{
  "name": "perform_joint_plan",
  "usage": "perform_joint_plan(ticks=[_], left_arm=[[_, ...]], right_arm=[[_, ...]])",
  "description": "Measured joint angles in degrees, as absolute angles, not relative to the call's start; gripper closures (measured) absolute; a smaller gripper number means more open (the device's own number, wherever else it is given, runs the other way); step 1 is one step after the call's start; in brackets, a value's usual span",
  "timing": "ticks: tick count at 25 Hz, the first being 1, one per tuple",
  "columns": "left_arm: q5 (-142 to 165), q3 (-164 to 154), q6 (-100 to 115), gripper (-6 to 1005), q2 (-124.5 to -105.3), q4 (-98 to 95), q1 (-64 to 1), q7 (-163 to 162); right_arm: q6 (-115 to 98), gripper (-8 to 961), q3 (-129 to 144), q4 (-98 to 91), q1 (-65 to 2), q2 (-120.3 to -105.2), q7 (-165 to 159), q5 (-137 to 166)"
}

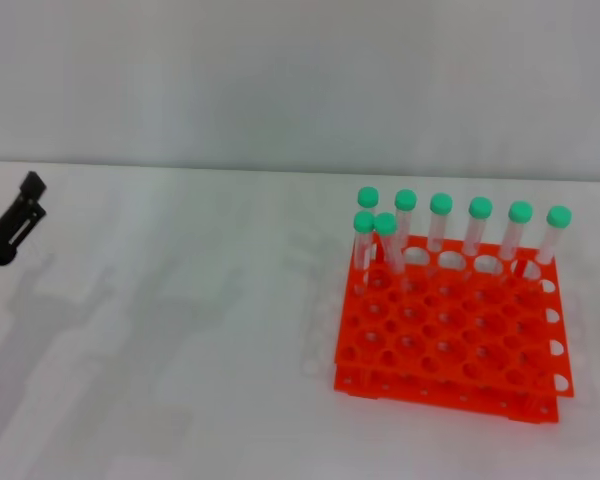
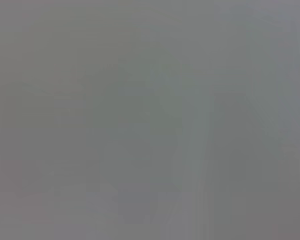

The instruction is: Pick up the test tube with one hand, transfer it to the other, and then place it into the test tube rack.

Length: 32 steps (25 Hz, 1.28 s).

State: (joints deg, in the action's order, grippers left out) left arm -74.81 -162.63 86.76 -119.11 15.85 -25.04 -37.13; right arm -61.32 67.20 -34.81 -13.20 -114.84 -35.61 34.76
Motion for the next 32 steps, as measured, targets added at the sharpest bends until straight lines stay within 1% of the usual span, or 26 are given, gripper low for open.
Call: perform_joint_plan(ticks=[4, 8, 14, 21, 32], left_arm=[[-78.82, -160.53, 86.11, 123, -119.13, 12.39, -25.31, -32.15], [-80.83, -158.37, 86.02, 123, -119.04, 10.75, -26.2, -28.83], [-82.42, -155.91, 85.77, 123, -119.04, 9.87, -27.24, -28.43], [-82.44, -155.79, 83.69, 123, -119.04, 9.81, -28.74, -28.37], [-82.42, -155.71, 83.77, 123, -118.92, 8.68, -29.9, -26.21]], right_arm=[[-68.05, 246, 58.83, -26.4, -13.6, -114.8, -33.19, 34.75], [-70.18, 246, 54.64, -22.02, -13.98, -114.79, -29.07, 34.74], [-69.78, 247, 53.58, -20.71, -14.54, -114.79, -26.89, 34.73], [-69.57, 247, 51.43, -16.33, -16.99, -114.92, -21.7, 34.7], [-69.92, 247, 51.27, -15.75, -17.05, -114.96, -21.59, 34.47]])
